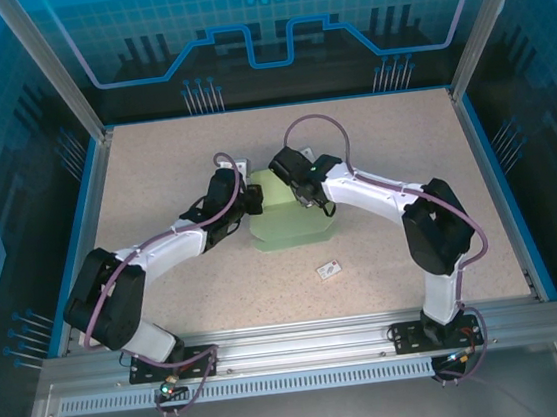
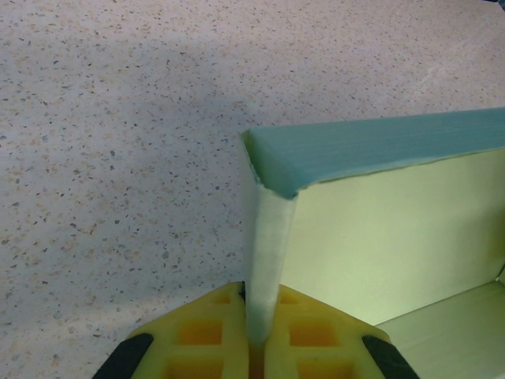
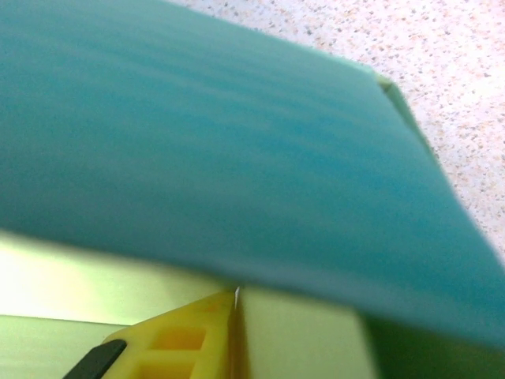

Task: Fold the paper box

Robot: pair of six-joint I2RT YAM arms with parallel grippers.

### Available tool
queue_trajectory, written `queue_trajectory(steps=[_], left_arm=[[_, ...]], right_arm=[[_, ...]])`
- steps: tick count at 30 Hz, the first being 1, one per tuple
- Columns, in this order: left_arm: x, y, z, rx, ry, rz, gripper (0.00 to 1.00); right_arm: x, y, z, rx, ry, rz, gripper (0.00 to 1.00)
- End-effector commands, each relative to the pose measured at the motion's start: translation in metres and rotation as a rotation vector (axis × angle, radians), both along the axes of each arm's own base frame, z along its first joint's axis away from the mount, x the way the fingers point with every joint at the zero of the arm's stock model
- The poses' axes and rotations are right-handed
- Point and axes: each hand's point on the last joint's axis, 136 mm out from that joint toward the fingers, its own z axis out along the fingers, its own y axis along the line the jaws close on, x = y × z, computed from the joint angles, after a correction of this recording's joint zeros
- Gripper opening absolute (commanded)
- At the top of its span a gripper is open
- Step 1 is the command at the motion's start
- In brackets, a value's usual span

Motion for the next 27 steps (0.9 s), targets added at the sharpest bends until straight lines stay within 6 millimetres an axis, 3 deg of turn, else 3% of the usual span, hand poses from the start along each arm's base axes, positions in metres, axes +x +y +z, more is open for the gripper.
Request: queue_trajectory(steps=[1,19,27], left_arm=[[0.004,0.003,0.003,0.003,-0.009,0.011,0.02],[0.004,0.002,-0.002,0.029,-0.006,0.011,0.02],[0.004,0.004,-0.004,0.061,-0.006,0.012,0.02]], right_arm=[[-0.003,-0.006,0.006,0.036,0.027,0.042,0.25],[-0.006,0.025,0.034,0.369,0.043,0.127,0.47],[-0.008,0.026,0.064,0.483,0.015,0.156,0.57]])
